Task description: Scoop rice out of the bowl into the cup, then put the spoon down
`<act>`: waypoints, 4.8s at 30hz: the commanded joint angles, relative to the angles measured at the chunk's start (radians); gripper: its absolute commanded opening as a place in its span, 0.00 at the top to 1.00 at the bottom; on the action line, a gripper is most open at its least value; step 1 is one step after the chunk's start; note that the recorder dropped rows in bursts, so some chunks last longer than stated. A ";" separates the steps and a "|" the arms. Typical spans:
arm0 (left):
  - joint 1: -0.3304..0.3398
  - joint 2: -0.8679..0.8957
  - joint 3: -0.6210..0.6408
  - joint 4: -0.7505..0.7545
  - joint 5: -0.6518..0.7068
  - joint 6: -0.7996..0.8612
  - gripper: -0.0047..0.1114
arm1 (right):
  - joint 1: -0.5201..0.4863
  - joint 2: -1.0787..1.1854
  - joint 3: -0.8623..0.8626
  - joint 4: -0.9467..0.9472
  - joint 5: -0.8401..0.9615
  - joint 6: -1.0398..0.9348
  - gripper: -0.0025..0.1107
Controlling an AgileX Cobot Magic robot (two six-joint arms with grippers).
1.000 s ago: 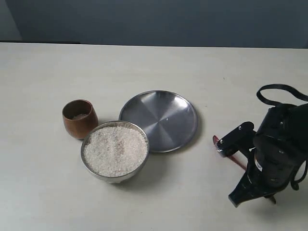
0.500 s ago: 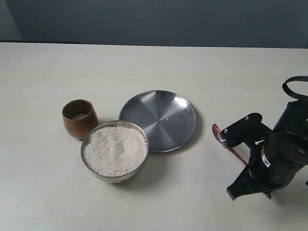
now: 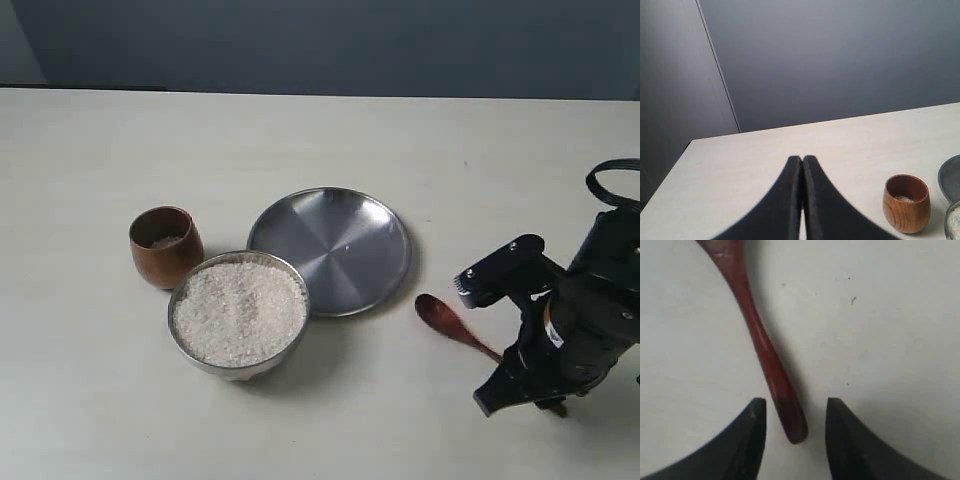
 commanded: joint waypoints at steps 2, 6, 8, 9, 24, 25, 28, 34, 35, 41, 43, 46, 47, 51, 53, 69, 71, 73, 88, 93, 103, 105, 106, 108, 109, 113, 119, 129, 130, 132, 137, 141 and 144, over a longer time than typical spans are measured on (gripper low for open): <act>0.002 0.000 -0.004 0.001 -0.006 -0.002 0.96 | -0.004 -0.010 0.004 -0.098 -0.021 -0.052 0.70; 0.002 0.000 -0.004 0.001 -0.006 -0.002 0.96 | -0.063 -0.008 -0.013 0.104 -0.021 -0.203 0.70; 0.002 0.000 -0.004 0.001 -0.006 -0.002 0.96 | -0.125 -0.008 -0.051 0.297 0.009 -0.327 0.70; 0.002 0.000 -0.004 0.001 -0.006 -0.002 0.96 | -0.172 -0.008 -0.077 0.436 0.052 -0.485 0.70; 0.002 0.000 -0.004 0.001 -0.006 -0.002 0.96 | -0.322 0.084 -0.114 0.550 0.111 -0.831 0.70; 0.002 0.000 -0.004 0.001 -0.006 -0.002 0.96 | -0.322 0.090 -0.114 0.550 0.102 -0.831 0.70; 0.002 0.000 -0.004 0.001 -0.006 -0.002 0.96 | -0.322 0.108 -0.114 0.550 0.071 -0.831 0.70; 0.002 0.000 -0.004 0.001 -0.006 -0.002 0.96 | -0.322 0.114 -0.114 0.509 0.049 -0.825 0.70; 0.002 0.000 -0.004 0.001 -0.006 -0.002 0.96 | -0.322 0.119 -0.114 0.507 0.049 -0.825 0.70; 0.002 0.000 -0.004 0.001 -0.006 -0.002 0.96 | -0.322 0.165 -0.114 0.509 0.068 -0.823 0.70; 0.002 0.000 -0.004 0.001 -0.006 -0.002 0.96 | -0.322 0.178 -0.114 0.509 0.068 -0.823 0.70; 0.002 0.000 -0.004 0.001 -0.006 -0.002 0.96 | -0.322 0.190 -0.114 0.509 0.073 -0.823 0.70; 0.002 0.000 -0.004 0.001 -0.006 -0.002 0.96 | -0.322 0.190 -0.114 0.509 0.074 -0.823 0.71; 0.002 0.000 -0.004 0.001 -0.006 -0.002 0.96 | -0.322 0.190 -0.114 0.509 0.086 -0.823 0.93; 0.002 0.000 -0.004 0.001 -0.006 -0.002 0.96 | -0.322 0.190 -0.114 0.509 0.096 -0.823 0.98; 0.002 0.000 -0.004 0.001 -0.006 -0.002 0.96 | -0.305 0.058 -0.318 0.540 0.409 -0.779 0.98; 0.002 0.000 -0.004 0.001 -0.006 -0.002 0.96 | -0.259 0.027 -0.356 0.507 0.444 -0.764 0.98; 0.002 0.000 -0.004 0.001 -0.006 -0.002 0.96 | -0.196 0.010 -0.396 0.466 0.470 -0.725 0.98; 0.002 0.000 -0.004 0.001 -0.006 -0.002 0.96 | 0.176 0.164 -0.692 0.127 0.569 -0.399 0.98; 0.002 0.000 -0.004 0.001 -0.006 -0.002 0.96 | 0.255 0.228 -0.749 0.038 0.569 -0.350 0.98; 0.002 0.000 -0.004 0.001 -0.006 -0.002 0.96 | 0.385 0.347 -0.823 -0.062 0.569 -0.282 0.98; 0.002 0.000 -0.004 0.001 -0.006 0.000 0.96 | 0.413 0.367 -0.823 -0.105 0.569 -0.260 0.98; 0.002 0.000 -0.004 0.001 -0.006 0.000 0.96 | 0.429 0.379 -0.823 -0.129 0.569 -0.246 0.98; 0.002 0.000 -0.004 0.001 -0.006 0.000 0.96 | 0.459 0.398 -0.823 -0.172 0.569 -0.230 0.98; 0.002 0.000 -0.004 0.001 -0.006 0.000 0.96 | 0.477 0.409 -0.823 -0.190 0.569 -0.224 0.98; 0.002 0.000 -0.004 0.001 -0.006 0.000 0.96 | 0.523 0.436 -0.823 -0.241 0.569 -0.222 0.98; 0.002 0.000 -0.004 0.001 -0.006 0.000 0.96 | 0.544 0.456 -0.823 -0.254 0.569 -0.222 0.98; 0.002 0.000 -0.004 0.001 -0.006 0.000 0.96 | 0.544 0.456 -0.821 -0.148 0.569 -0.220 0.98; 0.002 0.000 -0.004 0.001 -0.006 0.000 0.96 | 0.544 0.456 -0.821 -0.145 0.569 -0.220 0.98; 0.002 0.000 -0.004 0.001 -0.006 0.000 0.96 | 0.544 0.454 -0.817 -0.137 0.569 -0.220 0.98; 0.002 0.000 -0.004 0.001 -0.006 0.000 0.96 | 0.544 0.410 -0.659 -0.217 0.569 -0.144 0.98; 0.002 0.000 -0.004 0.001 -0.006 0.000 0.96 | 0.544 0.385 -0.653 -0.268 0.569 -0.108 0.98; 0.002 0.000 -0.004 0.001 -0.006 0.000 0.96 | 0.548 0.383 -0.653 -0.303 0.569 -0.108 0.98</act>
